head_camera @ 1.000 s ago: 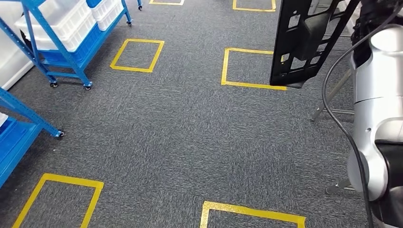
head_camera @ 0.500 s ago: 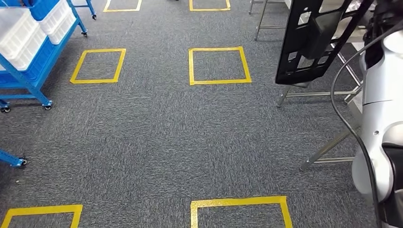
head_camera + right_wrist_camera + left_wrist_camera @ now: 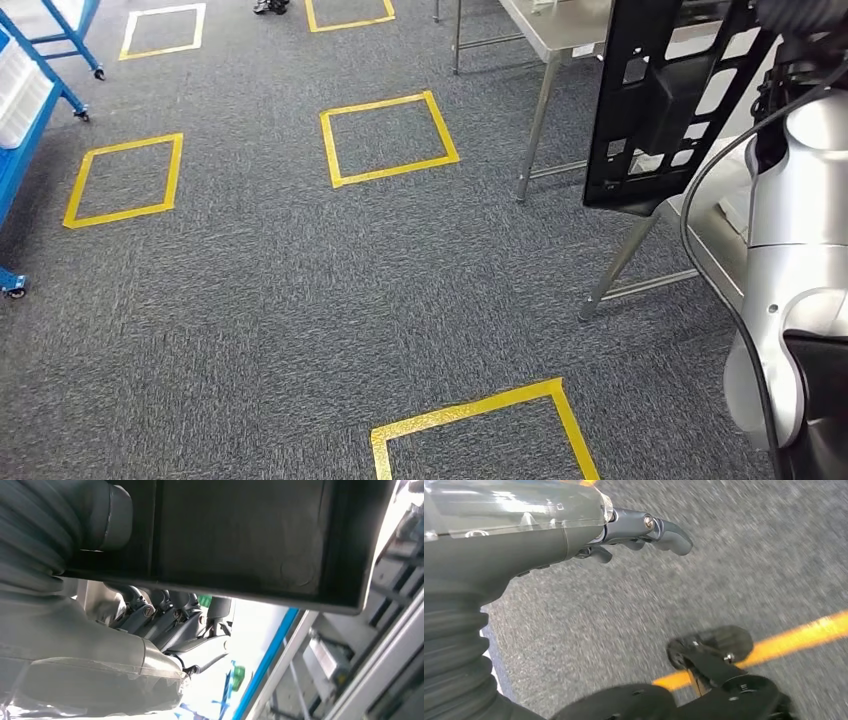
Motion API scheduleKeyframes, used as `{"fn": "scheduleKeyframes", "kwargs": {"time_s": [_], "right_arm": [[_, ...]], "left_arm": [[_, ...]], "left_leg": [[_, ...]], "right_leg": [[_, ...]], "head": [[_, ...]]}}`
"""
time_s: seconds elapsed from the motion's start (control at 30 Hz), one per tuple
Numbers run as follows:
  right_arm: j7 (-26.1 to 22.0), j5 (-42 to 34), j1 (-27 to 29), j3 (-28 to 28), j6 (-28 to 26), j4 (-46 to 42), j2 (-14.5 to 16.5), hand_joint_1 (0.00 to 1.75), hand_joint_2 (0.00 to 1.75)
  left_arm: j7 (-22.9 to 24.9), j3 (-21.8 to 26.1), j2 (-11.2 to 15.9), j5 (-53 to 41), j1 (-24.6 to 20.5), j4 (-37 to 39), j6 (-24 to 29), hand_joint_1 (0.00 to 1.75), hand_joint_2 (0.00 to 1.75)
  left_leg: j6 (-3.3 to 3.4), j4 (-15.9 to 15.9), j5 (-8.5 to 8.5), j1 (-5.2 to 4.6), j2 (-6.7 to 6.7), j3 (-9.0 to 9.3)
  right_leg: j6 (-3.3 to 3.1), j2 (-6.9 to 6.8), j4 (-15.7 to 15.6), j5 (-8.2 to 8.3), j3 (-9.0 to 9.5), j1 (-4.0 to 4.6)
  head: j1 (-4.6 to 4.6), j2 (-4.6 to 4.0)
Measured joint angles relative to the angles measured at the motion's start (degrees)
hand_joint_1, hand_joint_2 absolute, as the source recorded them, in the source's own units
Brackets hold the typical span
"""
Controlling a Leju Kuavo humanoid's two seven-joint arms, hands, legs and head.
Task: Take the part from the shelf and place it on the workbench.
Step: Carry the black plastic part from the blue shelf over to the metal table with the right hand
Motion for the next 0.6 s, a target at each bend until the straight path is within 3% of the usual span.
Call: {"fn": "scheduleKeyframes", "kwargs": {"time_s": [0.07,0.1,0.13,0.17,0.23,0.3,0.37,0.4,0.47,0.53,0.6], "right_arm": [[0.1,0.0,0.4,-0.2,0.1,-0.1,0.5,1.75,1.75],[0.1,0.0,0.7,-0.2,0.2,-0.1,0.7,1.75,1.75],[0.2,0.0,0.9,-0.3,0.4,-0.2,0.9,1.75,1.75],[0.3,0.0,1.0,-0.4,0.6,-0.3,1.0,1.75,1.75],[0.6,0.0,1.0,-0.8,0.9,-0.5,1.1,1.75,1.75],[0.8,0.1,1.2,-1.1,1.1,-0.5,1.2,1.75,1.75],[0.9,0.4,1.4,-1.3,1.3,-0.5,1.2,1.75,1.75],[0.8,0.5,1.4,-1.4,1.4,-0.5,1.2,1.75,1.75],[0.7,0.7,1.0,-1.5,1.5,-0.5,1.3,1.75,1.75],[0.6,0.9,0.9,-1.5,1.5,-0.4,1.7,1.75,1.75],[0.2,1.2,1.4,-1.5,1.4,-0.1,2.3,1.75,1.75]], "left_arm": [[0.0,0.2,0.0,0.1,-0.1,0.0,0.1,0.00,1.75],[0.1,0.2,0.0,0.1,-0.2,0.0,0.1,0.00,1.75],[0.2,0.3,0.0,0.1,-0.3,0.0,0.1,0.00,1.75],[0.4,0.3,0.0,0.0,-0.3,0.0,0.1,0.00,1.75],[0.6,0.5,0.0,0.0,0.0,0.0,0.1,0.00,1.75],[0.8,0.7,0.0,-0.1,0.3,0.0,0.1,0.00,1.75],[0.9,0.8,0.0,-0.1,0.4,0.0,0.1,0.00,1.75],[1.0,0.9,0.0,-0.1,0.4,0.0,0.1,0.00,1.75],[1.2,1.0,-0.1,-0.1,0.2,0.0,0.2,0.00,1.75],[1.5,1.1,-0.2,-0.1,0.2,0.0,0.4,0.00,1.75],[1.9,1.2,-0.3,0.1,0.4,0.0,0.8,0.00,1.75]], "left_leg": [[0.17,7.3,-2.66,0.01,-1.39,-3.45],[0.42,8.5,-2.46,-0.07,-1.57,-4.21],[0.82,7.5,-1.13,-0.20,-1.77,-3.98],[1.34,4.4,1.04,-0.38,-2.33,-2.83],[2.52,-3.6,4.88,-0.65,-5.35,0.37],[3.08,-7.5,5.96,-0.79,-7.35,2.13],[3.28,-8.2,6.08,-0.92,-6.25,2.56],[3.40,-8.9,6.46,-0.83,-5.40,2.85],[3.72,-10.8,7.45,-0.59,-3.68,3.47],[3.81,-11.6,7.83,-0.52,-2.14,3.70],[3.60,-11.3,7.57,-0.44,-0.46,3.68]], "right_leg": [[-0.38,1.54,0.0,0.03,-0.01,0.43],[-0.49,2.44,0.0,0.07,0.00,0.66],[-0.55,3.39,0.0,0.11,0.00,0.85],[-0.59,4.31,0.0,0.15,0.00,0.98],[-0.43,5.86,0.0,0.29,-0.06,0.98],[0.06,7.18,0.0,0.56,-0.30,0.63],[0.85,8.69,-0.4,1.02,-0.57,0.31],[1.14,8.62,-0.5,1.11,-0.70,0.35],[1.57,5.52,1.5,-0.46,-1.87,0.81],[1.88,1.44,7.7,-3.96,-4.75,0.85],[2.39,0.12,13.1,-5.69,-7.15,0.43]], "head": [[0.00,0.00],[0.01,0.00],[0.01,0.00],[0.00,0.00],[0.00,0.00],[0.00,0.00],[0.01,0.00],[0.02,0.01],[0.12,0.01],[0.22,0.00],[0.22,0.00]]}}
